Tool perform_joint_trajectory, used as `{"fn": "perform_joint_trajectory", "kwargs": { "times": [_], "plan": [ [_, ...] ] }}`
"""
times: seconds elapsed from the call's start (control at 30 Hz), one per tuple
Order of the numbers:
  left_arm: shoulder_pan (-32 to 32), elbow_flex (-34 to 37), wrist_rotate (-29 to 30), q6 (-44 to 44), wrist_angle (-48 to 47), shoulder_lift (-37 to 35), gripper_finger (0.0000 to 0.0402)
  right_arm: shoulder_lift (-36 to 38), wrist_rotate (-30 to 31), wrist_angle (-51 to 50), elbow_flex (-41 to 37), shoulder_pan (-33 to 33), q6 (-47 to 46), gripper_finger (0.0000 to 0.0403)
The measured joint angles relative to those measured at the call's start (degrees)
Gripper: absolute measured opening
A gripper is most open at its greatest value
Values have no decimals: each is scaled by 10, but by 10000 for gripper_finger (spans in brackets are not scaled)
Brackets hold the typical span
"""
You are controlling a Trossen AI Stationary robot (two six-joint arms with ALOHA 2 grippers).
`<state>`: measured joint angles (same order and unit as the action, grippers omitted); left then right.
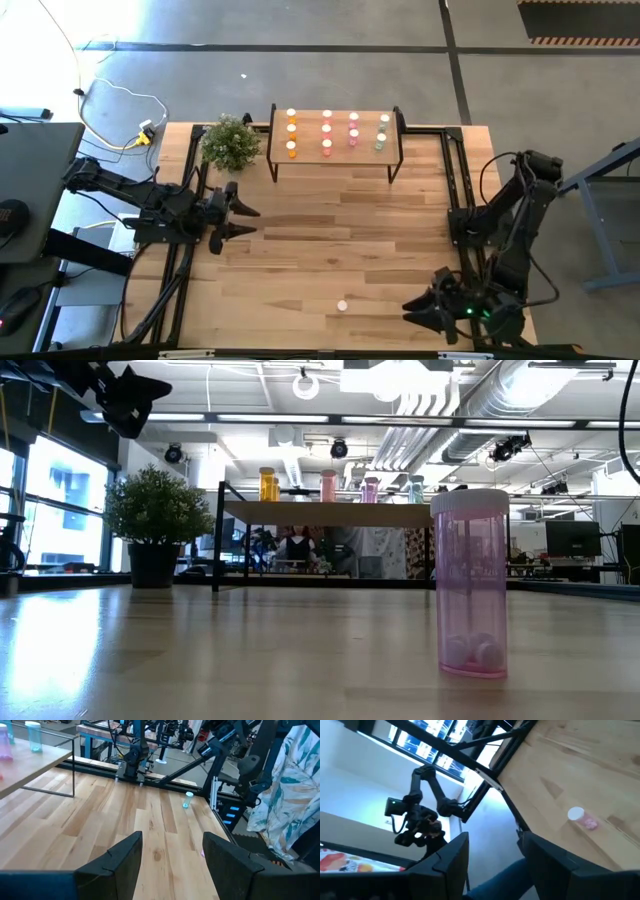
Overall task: Pick and place medicine bottles onto shelf by color
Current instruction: Put the green pill bottle aligned with the other green pill bottles on the shelf
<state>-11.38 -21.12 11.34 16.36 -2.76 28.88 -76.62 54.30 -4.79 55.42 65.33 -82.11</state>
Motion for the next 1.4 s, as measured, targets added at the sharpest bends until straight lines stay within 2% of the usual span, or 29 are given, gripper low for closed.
{"fn": "perform_joint_trajectory", "kwargs": {
  "times": [0.17,0.3,0.4,0.53,0.7,0.8,0.9,1.03,1.3,1.4],
  "plan": [
    [0,0,14,2,0,0,200,0,0,4,0,2,8,178],
    [0,0,20,1,0,0,200,0,-22,-11,7,-1,11,178],
    [0,0,20,0,0,0,200,0,-33,-90,38,-1,-3,178],
    [0,0,20,0,0,0,200,0,-56,-282,110,-2,-53,178],
    [0,0,20,0,0,0,200,0,-148,-523,189,-19,-133,178],
    [0,0,20,0,0,0,200,0,-253,-633,210,-33,-173,178],
    [0,0,26,0,-1,0,200,0,-351,-696,204,-38,-217,178],
    [0,0,30,0,-5,0,200,0,-417,-690,170,-38,-270,178],
    [0,0,30,-15,-5,0,200,-5,-429,-517,73,-38,-293,178],
    [0,0,30,-15,-5,0,200,-18,-448,-486,51,-38,-304,178]
  ]
}}
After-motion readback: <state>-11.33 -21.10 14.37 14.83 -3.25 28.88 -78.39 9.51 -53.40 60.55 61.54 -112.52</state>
